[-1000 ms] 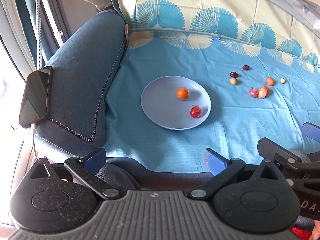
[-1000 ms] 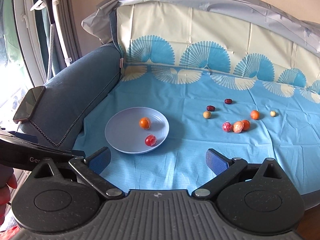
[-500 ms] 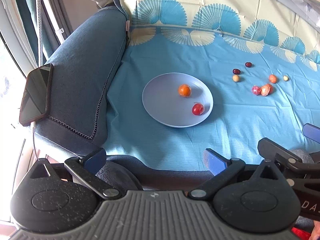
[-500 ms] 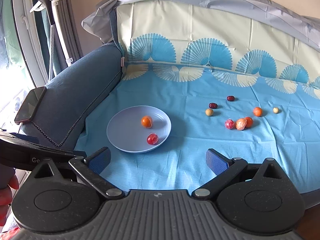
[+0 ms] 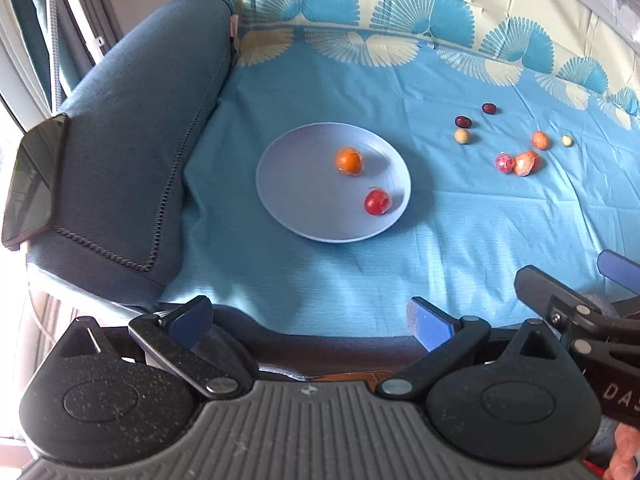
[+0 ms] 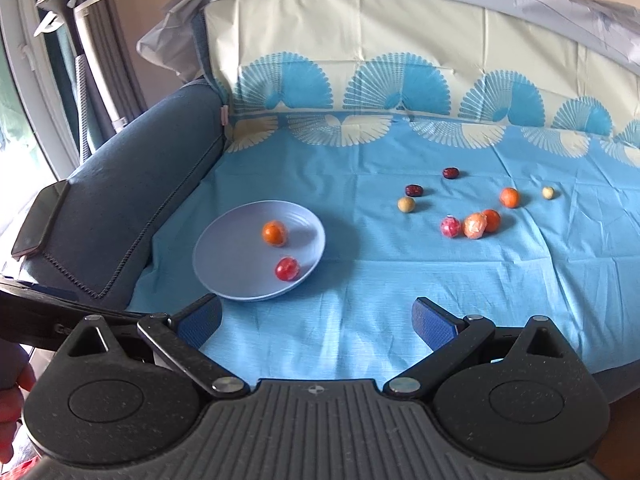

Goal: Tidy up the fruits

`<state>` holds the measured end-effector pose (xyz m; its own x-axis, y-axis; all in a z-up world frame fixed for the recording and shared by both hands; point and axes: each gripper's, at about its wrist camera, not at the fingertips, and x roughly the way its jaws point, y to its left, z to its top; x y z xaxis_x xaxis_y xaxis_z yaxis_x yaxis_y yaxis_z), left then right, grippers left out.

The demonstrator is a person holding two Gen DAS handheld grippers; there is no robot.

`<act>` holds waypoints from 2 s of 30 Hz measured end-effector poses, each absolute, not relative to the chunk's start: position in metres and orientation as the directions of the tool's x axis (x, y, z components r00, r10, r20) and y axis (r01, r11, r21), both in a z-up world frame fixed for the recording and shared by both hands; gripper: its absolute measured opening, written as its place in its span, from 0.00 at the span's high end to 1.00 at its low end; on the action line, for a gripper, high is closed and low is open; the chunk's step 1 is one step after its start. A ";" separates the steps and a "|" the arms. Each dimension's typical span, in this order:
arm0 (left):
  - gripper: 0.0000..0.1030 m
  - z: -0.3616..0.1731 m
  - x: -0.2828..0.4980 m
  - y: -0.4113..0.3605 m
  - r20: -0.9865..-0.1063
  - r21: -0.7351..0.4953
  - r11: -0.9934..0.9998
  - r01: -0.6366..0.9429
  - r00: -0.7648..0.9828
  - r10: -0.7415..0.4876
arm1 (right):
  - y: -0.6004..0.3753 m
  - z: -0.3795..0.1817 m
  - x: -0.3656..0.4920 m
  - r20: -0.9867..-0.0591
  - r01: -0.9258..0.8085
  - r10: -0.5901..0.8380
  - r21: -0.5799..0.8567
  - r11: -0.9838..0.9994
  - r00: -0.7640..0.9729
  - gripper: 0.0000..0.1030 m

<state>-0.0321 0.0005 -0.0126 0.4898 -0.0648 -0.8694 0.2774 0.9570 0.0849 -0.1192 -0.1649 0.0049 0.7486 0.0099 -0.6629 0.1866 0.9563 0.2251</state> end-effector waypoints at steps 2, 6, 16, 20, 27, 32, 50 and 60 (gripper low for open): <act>0.00 -0.015 -0.026 -0.005 -0.871 0.091 0.958 0.272 0.488 -0.056 | -0.176 0.000 -0.116 -0.662 0.219 -0.014 0.227 0.949 0.749 0.02; 0.00 -0.021 -0.010 -0.020 -0.881 0.104 0.959 0.264 0.472 -0.034 | -0.213 -0.015 -0.107 -0.663 0.323 -0.108 0.210 0.923 0.741 0.02; 0.00 -0.042 0.046 -0.095 -0.897 0.110 0.945 0.309 0.441 -0.039 | -0.344 -0.085 -0.058 -0.700 0.603 -0.330 0.179 0.778 0.633 0.02; 0.00 -0.059 0.077 -0.130 -0.915 0.089 0.943 0.321 0.399 -0.049 | -0.391 -0.126 -0.027 -0.728 0.667 -0.362 0.173 0.725 0.582 0.02; 0.00 -0.090 0.133 -0.190 -0.917 0.090 0.934 0.346 0.396 -0.058 | -0.449 -0.190 0.029 -0.784 0.620 -0.290 0.150 0.770 0.550 0.03; 0.00 -0.118 0.171 -0.231 -0.925 0.079 0.913 0.399 0.370 -0.082 | -0.428 -0.203 0.058 -0.755 0.485 -0.274 0.066 0.872 0.596 0.03; 0.73 -0.168 0.229 -0.292 -0.911 -0.010 0.852 0.523 0.346 -0.224 | -0.416 -0.206 0.068 -0.609 0.362 -0.248 0.069 0.930 0.753 0.63; 0.72 -0.108 0.176 -0.236 -0.902 -0.010 0.869 0.494 0.371 -0.221 | -0.421 -0.153 0.024 -0.602 0.504 -0.338 0.127 0.854 0.724 0.64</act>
